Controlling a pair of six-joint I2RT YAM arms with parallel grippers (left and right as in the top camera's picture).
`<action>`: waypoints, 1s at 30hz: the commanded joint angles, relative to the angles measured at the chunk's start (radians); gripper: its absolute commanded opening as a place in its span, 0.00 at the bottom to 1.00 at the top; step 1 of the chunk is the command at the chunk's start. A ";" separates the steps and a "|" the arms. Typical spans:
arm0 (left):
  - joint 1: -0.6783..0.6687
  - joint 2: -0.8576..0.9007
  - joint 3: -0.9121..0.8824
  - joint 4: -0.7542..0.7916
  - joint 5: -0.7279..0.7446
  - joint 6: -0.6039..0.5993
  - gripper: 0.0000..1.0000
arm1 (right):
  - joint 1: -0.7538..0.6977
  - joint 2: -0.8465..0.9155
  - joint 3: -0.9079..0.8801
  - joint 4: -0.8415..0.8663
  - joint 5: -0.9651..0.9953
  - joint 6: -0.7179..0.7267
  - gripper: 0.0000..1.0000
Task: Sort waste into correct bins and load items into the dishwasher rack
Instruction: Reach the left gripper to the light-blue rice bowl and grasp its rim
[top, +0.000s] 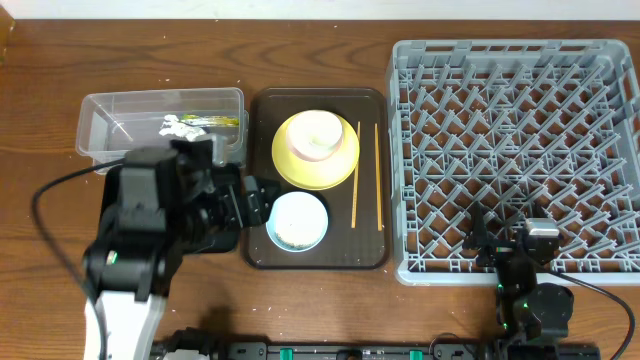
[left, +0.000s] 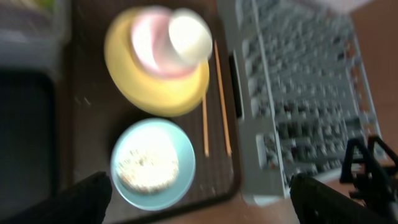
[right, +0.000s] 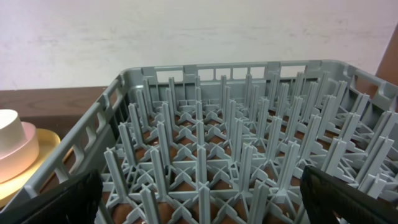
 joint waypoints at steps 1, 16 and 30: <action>-0.005 0.073 0.013 0.002 0.097 -0.005 0.72 | -0.007 -0.005 -0.002 -0.004 0.000 -0.012 0.99; -0.389 0.295 0.012 0.037 -0.482 -0.295 0.07 | -0.007 -0.005 -0.002 -0.004 0.000 -0.012 0.99; -0.599 0.537 0.012 0.204 -0.600 -0.302 0.31 | -0.007 -0.005 -0.002 -0.004 0.000 -0.012 0.99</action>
